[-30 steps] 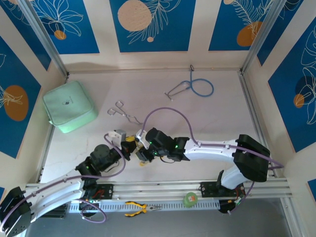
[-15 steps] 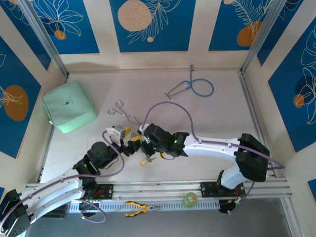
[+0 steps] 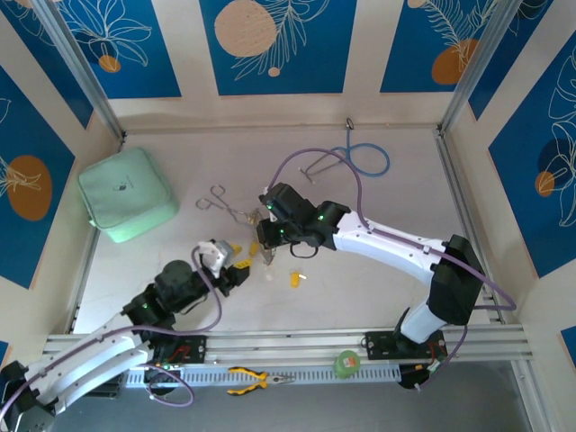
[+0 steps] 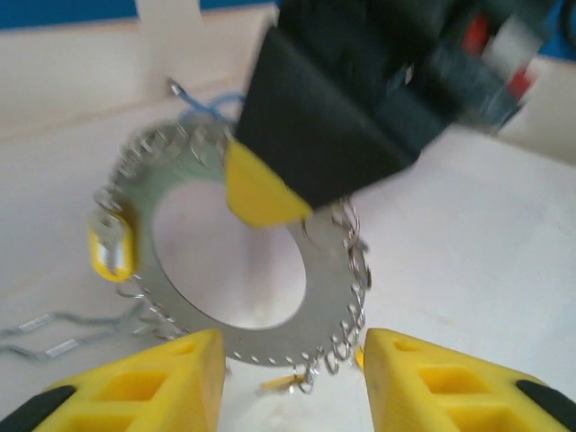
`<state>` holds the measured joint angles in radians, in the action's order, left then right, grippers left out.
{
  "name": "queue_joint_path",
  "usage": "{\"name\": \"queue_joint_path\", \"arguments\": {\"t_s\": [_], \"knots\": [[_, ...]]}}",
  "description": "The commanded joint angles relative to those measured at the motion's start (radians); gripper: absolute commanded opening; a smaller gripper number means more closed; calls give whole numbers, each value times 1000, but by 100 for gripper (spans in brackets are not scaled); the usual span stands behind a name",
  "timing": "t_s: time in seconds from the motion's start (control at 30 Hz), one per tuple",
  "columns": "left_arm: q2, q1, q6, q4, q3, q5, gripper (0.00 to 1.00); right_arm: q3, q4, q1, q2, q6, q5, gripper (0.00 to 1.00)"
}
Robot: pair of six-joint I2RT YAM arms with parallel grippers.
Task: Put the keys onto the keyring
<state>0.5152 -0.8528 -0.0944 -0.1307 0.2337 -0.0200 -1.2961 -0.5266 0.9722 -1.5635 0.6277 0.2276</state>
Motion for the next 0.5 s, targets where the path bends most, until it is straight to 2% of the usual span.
{"name": "queue_joint_path", "arguments": {"t_s": [0.0, 0.2, 0.47], "knots": [[95, 8, 65, -49, 6, 115, 41, -24, -66, 3, 30, -28, -42, 0], [225, 6, 81, -266, -23, 195, 41, -78, -114, 15, 32, -22, -5, 0], [297, 8, 84, -384, -39, 206, 44, -89, -106, 54, 40, -40, 21, 0]]}}
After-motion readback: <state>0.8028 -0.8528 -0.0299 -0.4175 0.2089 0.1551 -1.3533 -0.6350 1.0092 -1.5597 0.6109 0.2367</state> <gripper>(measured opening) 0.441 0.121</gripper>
